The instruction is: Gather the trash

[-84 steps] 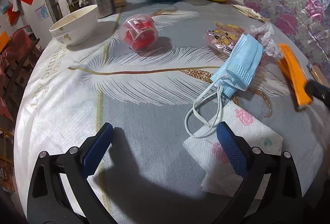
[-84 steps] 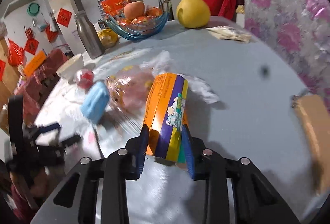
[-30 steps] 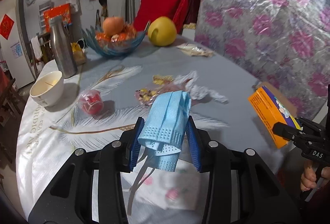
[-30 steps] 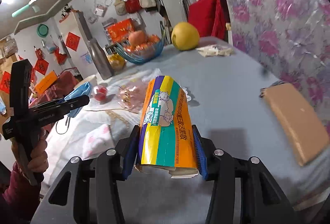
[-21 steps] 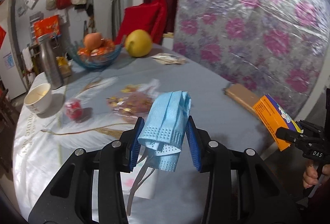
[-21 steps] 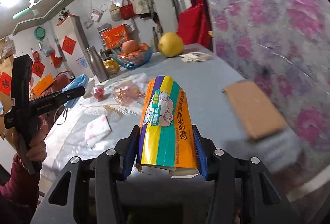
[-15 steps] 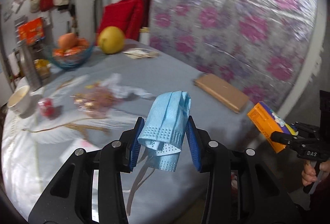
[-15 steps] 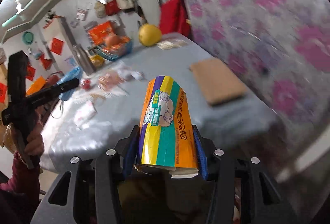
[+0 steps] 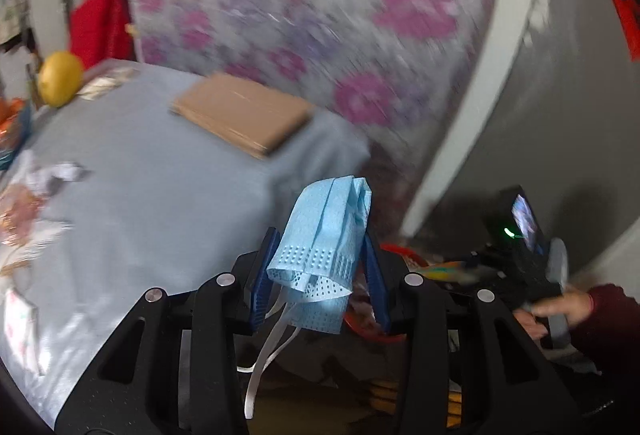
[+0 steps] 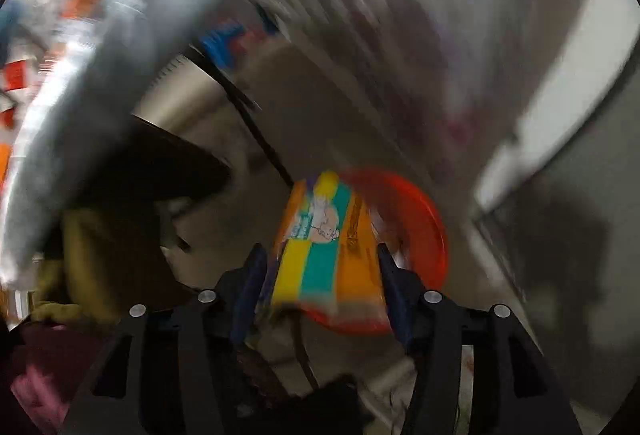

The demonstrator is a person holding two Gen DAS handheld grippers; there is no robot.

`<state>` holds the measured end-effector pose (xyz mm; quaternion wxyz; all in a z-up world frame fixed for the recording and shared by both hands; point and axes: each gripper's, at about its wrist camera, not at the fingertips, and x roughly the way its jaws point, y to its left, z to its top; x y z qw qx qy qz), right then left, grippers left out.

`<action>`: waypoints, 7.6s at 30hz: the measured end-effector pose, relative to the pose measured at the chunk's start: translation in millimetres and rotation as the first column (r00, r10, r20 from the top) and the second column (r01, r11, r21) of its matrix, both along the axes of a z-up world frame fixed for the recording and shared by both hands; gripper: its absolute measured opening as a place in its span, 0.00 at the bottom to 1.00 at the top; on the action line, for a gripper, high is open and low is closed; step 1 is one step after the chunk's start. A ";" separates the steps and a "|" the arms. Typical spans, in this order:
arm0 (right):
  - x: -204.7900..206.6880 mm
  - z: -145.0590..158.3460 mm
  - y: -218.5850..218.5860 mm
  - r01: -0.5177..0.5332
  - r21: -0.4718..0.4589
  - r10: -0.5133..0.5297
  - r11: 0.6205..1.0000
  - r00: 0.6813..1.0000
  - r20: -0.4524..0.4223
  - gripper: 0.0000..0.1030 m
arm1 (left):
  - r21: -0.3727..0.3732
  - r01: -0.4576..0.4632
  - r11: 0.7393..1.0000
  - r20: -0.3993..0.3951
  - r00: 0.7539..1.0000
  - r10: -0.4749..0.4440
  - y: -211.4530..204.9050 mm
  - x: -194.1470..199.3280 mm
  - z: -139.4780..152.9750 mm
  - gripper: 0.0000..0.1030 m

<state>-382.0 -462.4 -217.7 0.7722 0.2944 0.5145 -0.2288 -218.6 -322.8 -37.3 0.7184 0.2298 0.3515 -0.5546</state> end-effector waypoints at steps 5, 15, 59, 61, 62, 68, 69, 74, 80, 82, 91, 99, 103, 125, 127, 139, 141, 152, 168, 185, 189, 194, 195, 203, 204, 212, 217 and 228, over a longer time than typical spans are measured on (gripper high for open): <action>-36.2 38.6 -26.5 0.106 -0.044 -0.098 0.993 0.983 0.155 0.68 | 0.101 0.083 0.991 -0.025 0.996 -0.081 -38.6 -27.3 -39.8 0.40; -79.0 80.2 -55.3 0.235 -0.091 -0.200 0.968 0.935 0.292 0.70 | 0.226 0.246 0.942 -0.077 0.969 -0.235 -98.7 -81.0 -87.5 0.58; 88.4 211.5 143.1 -0.228 -0.361 0.350 0.904 0.880 0.320 0.82 | -0.130 -0.363 0.923 0.089 0.923 0.376 142.5 62.7 12.9 0.93; 105.9 213.2 153.5 -0.251 -0.355 0.371 0.901 0.869 0.327 0.83 | -0.136 -0.391 0.910 0.081 0.911 0.404 153.6 73.2 11.8 0.93; 113.1 213.3 158.1 -0.262 -0.350 0.381 0.899 0.863 0.332 0.83 | -0.137 -0.404 0.904 0.079 0.906 0.417 159.5 78.3 10.9 0.93; 176.3 210.3 185.8 -0.331 -0.313 0.435 0.890 0.821 0.369 0.83 | -0.114 -0.515 0.849 0.064 0.849 0.524 206.4 126.5 1.3 0.93; 184.0 208.7 188.4 -0.338 -0.308 0.440 0.889 0.818 0.370 0.83 | -0.103 -0.544 0.833 0.061 0.832 0.552 217.5 140.6 -1.3 0.93; 237.6 193.2 200.1 -0.378 -0.297 0.468 0.877 0.814 0.344 0.83 | -0.064 -0.670 0.740 0.065 0.737 0.673 267.9 203.7 -5.3 0.93; 289.7 182.9 194.5 -0.370 -0.290 0.457 0.882 0.821 0.343 0.83 | -0.019 -0.772 0.635 0.033 0.635 0.772 309.9 286.2 -1.5 0.93; 302.9 180.5 190.4 -0.362 -0.289 0.449 0.886 0.826 0.342 0.83 | -0.019 -0.786 0.617 -0.006 0.618 0.787 312.9 310.0 0.9 0.93; 343.8 178.0 195.7 -0.360 -0.331 0.462 0.872 0.829 0.314 0.83 | -0.005 -0.812 0.583 -0.173 0.575 0.799 293.5 405.9 -4.1 0.93; 382.6 183.9 197.3 -0.341 -0.406 0.472 0.848 0.834 0.286 0.83 | 0.059 -0.796 0.603 -0.085 0.598 0.797 272.0 427.7 -28.7 0.93; 415.9 192.0 190.4 -0.326 -0.389 0.460 0.862 0.824 0.330 0.83 | 0.071 -0.788 0.612 -0.076 0.608 0.791 270.8 423.6 -32.6 0.94; 470.0 157.3 124.1 -0.213 -0.182 0.272 0.960 0.865 0.421 0.20 | 0.122 -0.776 0.619 0.021 0.625 0.780 258.2 420.1 -35.8 0.94; 469.0 158.3 125.5 -0.221 -0.182 0.279 0.958 0.862 0.424 0.22 | 0.102 -0.779 0.619 -0.020 0.620 0.784 264.6 420.3 -33.3 0.94; 474.3 154.2 135.0 -0.260 -0.214 0.324 0.941 0.874 0.362 0.28 | 0.042 -0.825 0.564 -0.113 0.557 0.823 276.6 436.3 -26.7 0.94; 475.6 153.1 135.0 -0.263 -0.208 0.323 0.942 0.876 0.357 0.28 | 0.047 -0.831 0.554 -0.103 0.548 0.830 274.2 440.4 -27.0 0.94; 474.6 149.6 125.4 -0.251 -0.166 0.297 0.954 0.874 0.385 0.30 | 0.010 -0.794 0.608 -0.105 0.604 0.790 276.2 429.4 -21.4 0.57; 434.9 161.3 130.2 -0.215 -0.176 0.274 0.961 0.837 0.474 0.21 | -0.180 -0.696 0.695 0.032 0.702 0.712 266.3 313.1 24.5 0.57; 215.9 212.8 147.1 -0.232 -0.274 0.350 0.933 0.759 0.549 0.21 | -0.287 -0.536 0.794 0.059 0.817 0.573 223.2 160.5 50.1 0.57; 168.7 212.3 132.7 -0.207 -0.285 0.334 0.936 0.776 0.535 0.21 | -0.292 -0.496 0.818 0.068 0.842 0.535 208.0 131.4 52.4 0.57; 130.4 200.9 124.5 -0.189 -0.265 0.309 0.946 0.776 0.550 0.21 | -0.239 -0.575 0.783 0.061 0.796 0.603 224.9 140.5 35.5 0.69; 127.8 199.4 124.1 -0.188 -0.265 0.308 0.946 0.774 0.553 0.21 | -0.224 -0.592 0.774 0.060 0.785 0.617 229.8 143.4 31.1 0.69; 124.8 188.0 114.2 -0.178 -0.212 0.270 0.961 0.769 0.580 0.21 | -0.157 -0.552 0.819 0.027 0.826 0.562 214.4 153.7 7.1 0.72; 126.2 188.0 114.0 -0.177 -0.208 0.267 0.962 0.770 0.579 0.21 | -0.155 -0.519 0.841 0.040 0.847 0.530 203.9 149.9 4.5 0.76; 121.4 189.7 114.3 -0.166 -0.213 0.262 0.963 0.769 0.583 0.21 | -0.055 -0.486 0.872 0.016 0.873 0.488 166.1 161.1 -33.3 0.36; 110.8 194.5 111.3 -0.168 -0.220 0.266 0.961 0.782 0.564 0.20 | -0.089 -0.464 0.881 -0.002 0.885 0.465 167.8 149.9 -19.6 0.33; 37.3 138.8 69.1 -0.094 -0.191 0.147 0.977 0.948 0.284 0.20 | -0.097 -0.244 0.965 -0.019 0.970 0.244 87.5 92.5 9.1 0.33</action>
